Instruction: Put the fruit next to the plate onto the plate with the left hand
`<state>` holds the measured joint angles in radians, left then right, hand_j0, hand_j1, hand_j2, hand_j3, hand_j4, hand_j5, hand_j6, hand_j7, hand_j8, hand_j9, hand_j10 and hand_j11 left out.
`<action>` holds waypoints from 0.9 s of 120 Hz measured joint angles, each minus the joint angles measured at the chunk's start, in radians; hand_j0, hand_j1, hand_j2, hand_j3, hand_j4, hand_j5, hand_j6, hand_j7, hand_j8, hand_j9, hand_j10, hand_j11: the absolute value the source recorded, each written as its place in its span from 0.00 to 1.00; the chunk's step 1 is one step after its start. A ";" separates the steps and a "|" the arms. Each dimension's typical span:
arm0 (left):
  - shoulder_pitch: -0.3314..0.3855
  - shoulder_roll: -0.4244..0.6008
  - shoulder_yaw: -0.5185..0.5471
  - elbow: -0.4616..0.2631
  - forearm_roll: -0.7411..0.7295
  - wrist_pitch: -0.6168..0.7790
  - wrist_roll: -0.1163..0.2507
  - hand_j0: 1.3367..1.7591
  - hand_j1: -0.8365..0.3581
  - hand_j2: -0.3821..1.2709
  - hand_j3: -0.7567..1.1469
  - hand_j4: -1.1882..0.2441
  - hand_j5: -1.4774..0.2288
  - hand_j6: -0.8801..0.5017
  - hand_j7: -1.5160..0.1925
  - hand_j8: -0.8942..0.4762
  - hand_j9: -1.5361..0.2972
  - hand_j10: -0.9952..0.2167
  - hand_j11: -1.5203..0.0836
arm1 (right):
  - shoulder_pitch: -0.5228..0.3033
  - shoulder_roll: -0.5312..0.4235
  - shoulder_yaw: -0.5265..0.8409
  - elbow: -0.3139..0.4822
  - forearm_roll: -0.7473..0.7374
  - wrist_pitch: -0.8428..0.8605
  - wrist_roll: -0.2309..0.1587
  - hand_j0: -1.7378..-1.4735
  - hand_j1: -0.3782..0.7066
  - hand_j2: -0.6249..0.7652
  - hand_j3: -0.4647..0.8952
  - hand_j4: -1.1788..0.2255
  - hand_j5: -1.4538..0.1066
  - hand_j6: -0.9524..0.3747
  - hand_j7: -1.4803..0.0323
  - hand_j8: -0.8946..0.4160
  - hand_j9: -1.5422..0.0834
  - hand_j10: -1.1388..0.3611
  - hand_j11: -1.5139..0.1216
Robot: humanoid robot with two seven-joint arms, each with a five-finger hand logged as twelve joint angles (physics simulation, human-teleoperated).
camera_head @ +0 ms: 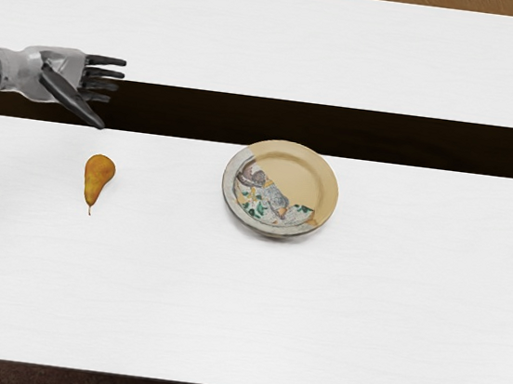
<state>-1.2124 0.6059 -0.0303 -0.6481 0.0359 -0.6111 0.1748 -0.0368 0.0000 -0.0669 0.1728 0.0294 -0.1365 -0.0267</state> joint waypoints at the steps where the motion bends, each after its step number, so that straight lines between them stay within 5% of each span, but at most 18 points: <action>1: -0.001 0.000 0.000 0.000 0.001 0.000 0.000 0.76 0.99 0.23 0.40 0.83 0.87 0.64 0.89 0.65 0.84 0.82 0.95 | 0.000 0.000 0.000 0.000 0.000 0.000 0.000 0.30 0.06 0.45 0.34 0.82 0.91 0.70 0.95 0.66 0.93 0.74 0.90; 30: -0.043 0.002 -0.002 -0.005 0.070 0.000 0.000 0.76 0.99 0.23 0.40 0.83 0.87 0.64 0.89 0.65 0.84 0.82 0.95 | -0.002 0.000 0.000 -0.001 0.000 0.000 -0.002 0.30 0.06 0.45 0.34 0.82 0.91 0.70 0.95 0.66 0.93 0.74 0.90; 55: -0.169 -0.003 -0.006 -0.034 0.397 0.000 0.004 0.76 0.99 0.23 0.40 0.83 0.87 0.64 0.89 0.65 0.84 0.82 0.95 | -0.002 0.000 0.000 -0.001 0.000 0.000 -0.004 0.30 0.06 0.45 0.34 0.82 0.91 0.70 0.95 0.66 0.93 0.74 0.90; 71: -0.180 -0.001 -0.007 -0.057 0.557 0.000 0.005 0.76 0.99 0.23 0.40 0.83 0.87 0.64 0.89 0.65 0.84 0.82 0.95 | -0.002 0.000 0.000 -0.001 0.000 0.000 -0.004 0.30 0.06 0.45 0.34 0.82 0.91 0.70 0.95 0.66 0.93 0.74 0.90; 84: -0.201 0.060 0.021 -0.157 0.627 0.000 0.001 0.76 0.99 0.23 0.40 0.83 0.87 0.63 0.89 0.65 0.84 0.82 0.95 | -0.002 0.000 0.000 -0.001 0.000 0.000 -0.004 0.30 0.06 0.45 0.34 0.82 0.91 0.70 0.95 0.66 0.93 0.74 0.90; 93: -0.297 0.094 0.112 -0.255 0.662 0.000 -0.033 0.76 0.99 0.23 0.40 0.83 0.87 0.63 0.89 0.65 0.84 0.82 0.95 | -0.002 0.000 0.000 -0.001 0.000 0.000 -0.004 0.30 0.06 0.45 0.34 0.82 0.91 0.70 0.95 0.66 0.93 0.74 0.90; 108: -0.341 0.105 0.218 -0.384 0.786 0.000 -0.130 0.76 0.99 0.23 0.40 0.83 0.87 0.63 0.89 0.65 0.84 0.82 0.95 | -0.002 0.000 0.000 -0.001 0.000 0.000 -0.005 0.30 0.06 0.45 0.34 0.82 0.91 0.70 0.95 0.66 0.93 0.74 0.90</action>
<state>-1.5536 0.7109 0.1876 -1.0318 0.8222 -0.6110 0.0452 -0.0383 0.0000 -0.0665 0.1718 0.0291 -0.1365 -0.0313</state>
